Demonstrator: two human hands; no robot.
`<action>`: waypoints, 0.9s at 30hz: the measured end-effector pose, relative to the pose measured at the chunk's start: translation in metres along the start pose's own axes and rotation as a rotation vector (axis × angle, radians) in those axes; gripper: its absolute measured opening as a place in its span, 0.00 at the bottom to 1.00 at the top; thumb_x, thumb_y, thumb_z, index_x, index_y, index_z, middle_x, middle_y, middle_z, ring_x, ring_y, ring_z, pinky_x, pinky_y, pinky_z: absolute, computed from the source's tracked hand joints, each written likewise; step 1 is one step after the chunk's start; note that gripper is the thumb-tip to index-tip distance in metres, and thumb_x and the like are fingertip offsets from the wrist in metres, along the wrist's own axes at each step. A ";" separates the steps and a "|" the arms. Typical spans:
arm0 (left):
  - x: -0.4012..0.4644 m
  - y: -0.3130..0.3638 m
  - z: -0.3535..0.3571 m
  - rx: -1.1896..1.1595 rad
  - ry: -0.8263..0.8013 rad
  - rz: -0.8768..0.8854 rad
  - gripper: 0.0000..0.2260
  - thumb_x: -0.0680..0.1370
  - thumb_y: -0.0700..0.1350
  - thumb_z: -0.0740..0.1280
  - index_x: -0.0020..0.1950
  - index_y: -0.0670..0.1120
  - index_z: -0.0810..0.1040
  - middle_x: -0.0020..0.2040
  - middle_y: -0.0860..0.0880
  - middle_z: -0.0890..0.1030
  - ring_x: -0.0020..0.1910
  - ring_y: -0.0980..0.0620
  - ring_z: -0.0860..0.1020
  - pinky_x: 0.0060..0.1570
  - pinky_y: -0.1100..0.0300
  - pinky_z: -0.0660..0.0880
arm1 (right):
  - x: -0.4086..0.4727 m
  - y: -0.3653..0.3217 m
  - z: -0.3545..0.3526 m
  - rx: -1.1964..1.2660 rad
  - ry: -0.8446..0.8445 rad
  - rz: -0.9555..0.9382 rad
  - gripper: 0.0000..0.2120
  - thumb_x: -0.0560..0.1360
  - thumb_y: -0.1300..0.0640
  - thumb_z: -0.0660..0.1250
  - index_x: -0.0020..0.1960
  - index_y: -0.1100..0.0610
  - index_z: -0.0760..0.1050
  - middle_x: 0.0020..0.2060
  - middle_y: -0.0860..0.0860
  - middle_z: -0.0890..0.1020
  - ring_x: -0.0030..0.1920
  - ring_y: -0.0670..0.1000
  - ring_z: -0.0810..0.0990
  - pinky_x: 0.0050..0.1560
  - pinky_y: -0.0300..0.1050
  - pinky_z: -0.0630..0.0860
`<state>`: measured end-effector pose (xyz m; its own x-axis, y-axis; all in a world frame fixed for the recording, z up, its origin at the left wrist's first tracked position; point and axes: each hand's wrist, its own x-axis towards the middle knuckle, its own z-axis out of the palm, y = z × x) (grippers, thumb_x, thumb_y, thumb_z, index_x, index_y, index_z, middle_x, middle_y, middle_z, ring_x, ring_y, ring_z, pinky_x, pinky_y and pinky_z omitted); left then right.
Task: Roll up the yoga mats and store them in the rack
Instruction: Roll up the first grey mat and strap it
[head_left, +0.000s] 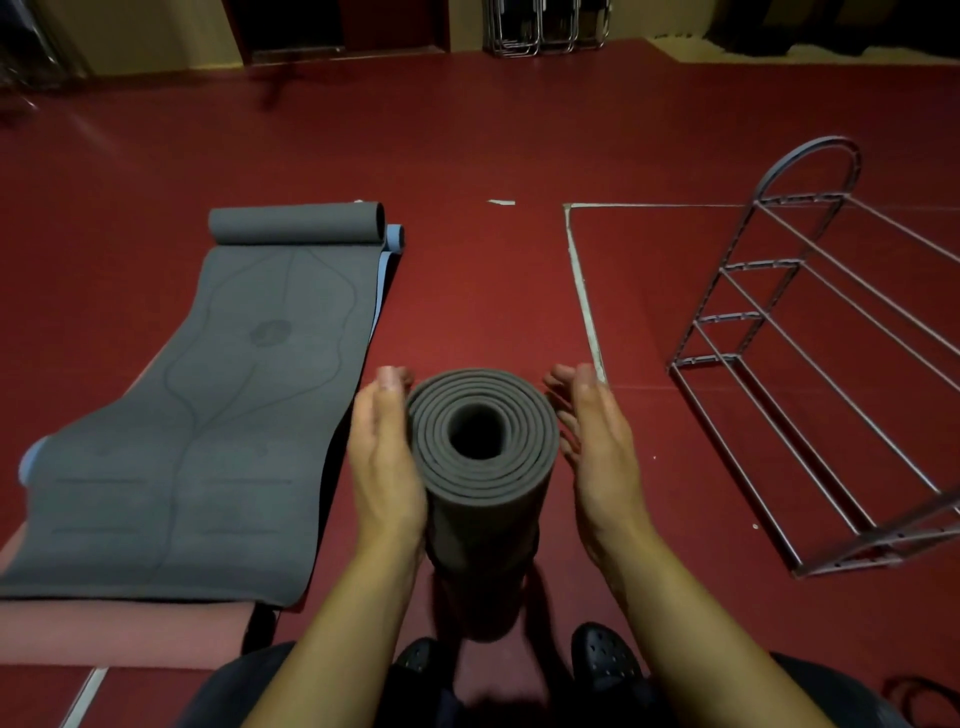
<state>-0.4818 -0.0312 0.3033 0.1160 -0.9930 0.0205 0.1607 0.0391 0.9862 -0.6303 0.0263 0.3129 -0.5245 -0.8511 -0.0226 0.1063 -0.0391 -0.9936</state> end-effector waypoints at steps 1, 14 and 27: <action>-0.004 0.004 0.001 0.039 -0.068 0.008 0.32 0.73 0.73 0.62 0.67 0.53 0.80 0.63 0.53 0.83 0.65 0.53 0.79 0.68 0.48 0.74 | -0.006 -0.006 0.006 -0.064 -0.060 -0.009 0.30 0.73 0.29 0.65 0.68 0.46 0.75 0.61 0.40 0.82 0.62 0.37 0.79 0.65 0.39 0.74; -0.015 0.019 0.002 0.113 -0.172 -0.158 0.19 0.75 0.57 0.72 0.61 0.49 0.83 0.54 0.49 0.87 0.56 0.49 0.85 0.64 0.41 0.78 | -0.021 -0.005 0.033 -0.153 0.044 0.119 0.20 0.79 0.47 0.71 0.69 0.49 0.74 0.54 0.43 0.82 0.56 0.44 0.81 0.51 0.33 0.74; 0.112 -0.011 0.188 0.265 -0.215 -0.330 0.11 0.80 0.47 0.70 0.61 0.45 0.82 0.53 0.48 0.85 0.53 0.48 0.83 0.50 0.54 0.78 | 0.170 -0.015 -0.025 -0.013 0.271 0.487 0.27 0.69 0.38 0.73 0.63 0.51 0.81 0.55 0.52 0.85 0.55 0.56 0.84 0.58 0.58 0.82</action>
<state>-0.6545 -0.1640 0.3257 -0.1095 -0.9492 -0.2951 -0.1042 -0.2843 0.9531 -0.7420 -0.1048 0.3211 -0.6159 -0.6038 -0.5060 0.3816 0.3332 -0.8622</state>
